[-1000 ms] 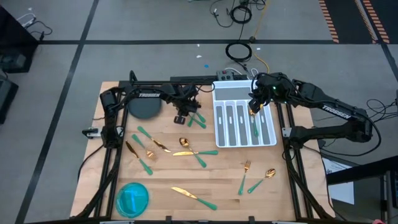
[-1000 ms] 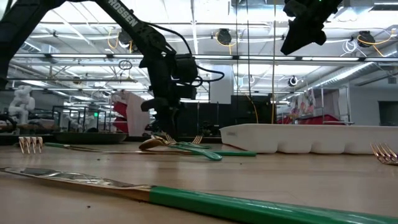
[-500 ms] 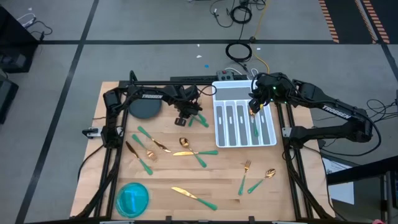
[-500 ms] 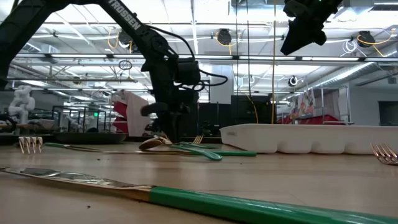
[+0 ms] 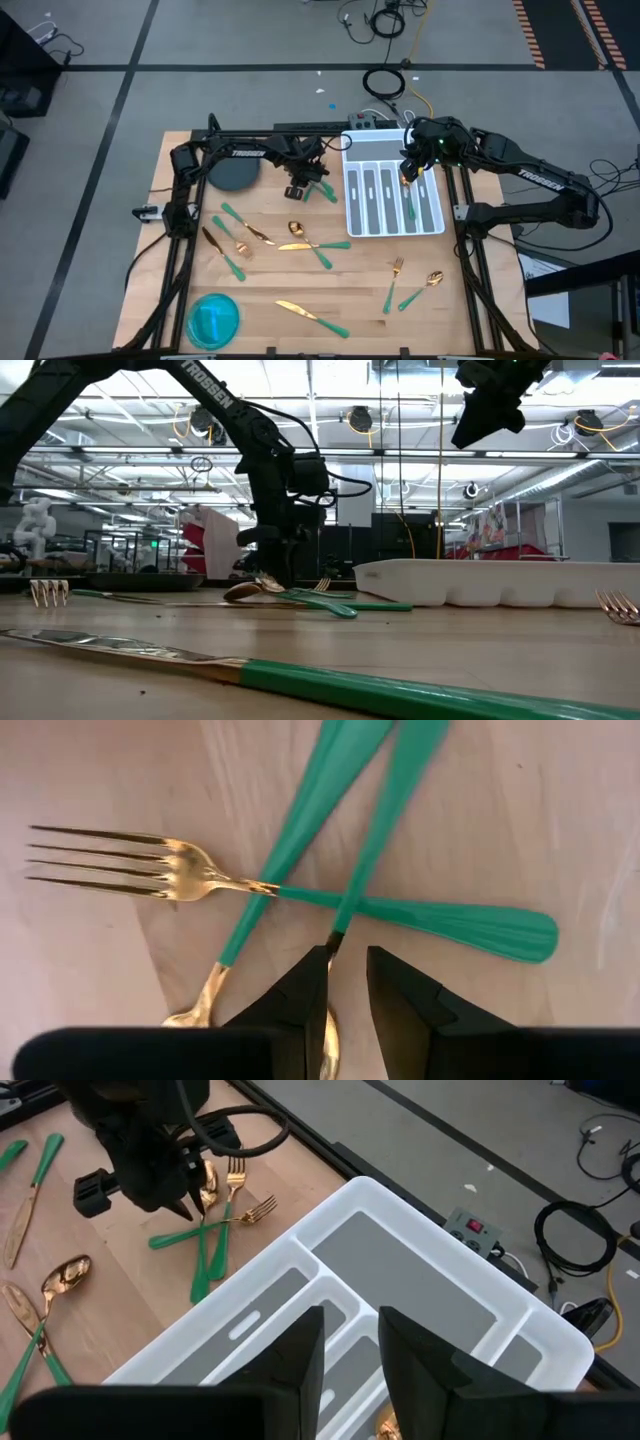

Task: Sort silverware
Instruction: Put the green spoon into the white silverware organizer

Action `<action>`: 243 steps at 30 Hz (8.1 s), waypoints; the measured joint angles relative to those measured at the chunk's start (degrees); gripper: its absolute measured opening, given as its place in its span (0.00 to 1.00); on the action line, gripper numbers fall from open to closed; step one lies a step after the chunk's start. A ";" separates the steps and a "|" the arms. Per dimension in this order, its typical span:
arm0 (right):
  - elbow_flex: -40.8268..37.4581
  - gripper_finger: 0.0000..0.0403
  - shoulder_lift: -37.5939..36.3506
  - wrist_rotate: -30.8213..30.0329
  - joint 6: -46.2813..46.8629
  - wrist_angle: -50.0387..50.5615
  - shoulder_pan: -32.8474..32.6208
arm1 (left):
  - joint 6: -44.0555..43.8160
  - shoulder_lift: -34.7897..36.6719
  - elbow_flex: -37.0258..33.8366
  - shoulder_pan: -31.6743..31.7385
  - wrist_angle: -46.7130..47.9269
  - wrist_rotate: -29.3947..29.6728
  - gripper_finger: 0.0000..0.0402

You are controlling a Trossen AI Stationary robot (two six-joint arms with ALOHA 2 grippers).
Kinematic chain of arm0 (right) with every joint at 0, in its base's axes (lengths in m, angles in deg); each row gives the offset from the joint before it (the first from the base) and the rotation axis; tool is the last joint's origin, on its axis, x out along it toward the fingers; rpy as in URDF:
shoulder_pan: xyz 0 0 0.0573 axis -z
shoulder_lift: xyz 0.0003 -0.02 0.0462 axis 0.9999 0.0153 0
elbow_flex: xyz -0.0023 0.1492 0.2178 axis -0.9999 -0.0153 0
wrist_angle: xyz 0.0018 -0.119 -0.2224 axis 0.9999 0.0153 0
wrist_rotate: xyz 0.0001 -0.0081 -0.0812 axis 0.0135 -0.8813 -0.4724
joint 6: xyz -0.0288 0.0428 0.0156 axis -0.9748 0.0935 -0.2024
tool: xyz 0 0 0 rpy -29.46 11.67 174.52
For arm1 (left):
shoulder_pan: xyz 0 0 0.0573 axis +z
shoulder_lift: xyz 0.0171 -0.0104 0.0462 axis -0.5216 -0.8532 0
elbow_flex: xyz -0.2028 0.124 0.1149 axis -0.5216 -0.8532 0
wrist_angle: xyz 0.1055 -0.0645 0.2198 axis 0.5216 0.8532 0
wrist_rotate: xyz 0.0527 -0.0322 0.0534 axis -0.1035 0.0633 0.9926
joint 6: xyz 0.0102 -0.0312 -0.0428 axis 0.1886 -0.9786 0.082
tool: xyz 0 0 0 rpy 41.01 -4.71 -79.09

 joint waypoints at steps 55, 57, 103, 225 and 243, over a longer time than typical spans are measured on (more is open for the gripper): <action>0.01 0.23 28.21 2.77 6.15 -29.17 -1.18 | -22.65 37.28 0.23 1.64 10.52 -8.15 0.20; 1.04 0.23 32.85 2.97 6.80 -31.52 -2.43 | -26.79 43.08 0.23 1.57 9.23 -9.84 0.20; 49.99 0.16 80.08 6.13 -0.38 -5.65 -7.85 | -38.47 65.24 0.23 1.10 10.58 -1.68 0.20; -6.64 0.40 23.17 14.59 28.71 4.10 -35.58 | -36.03 64.54 0.21 1.10 11.24 -0.41 0.20; 13.12 0.45 49.70 5.57 19.57 -22.67 -29.14 | -40.50 64.76 0.21 1.12 6.04 -0.71 0.20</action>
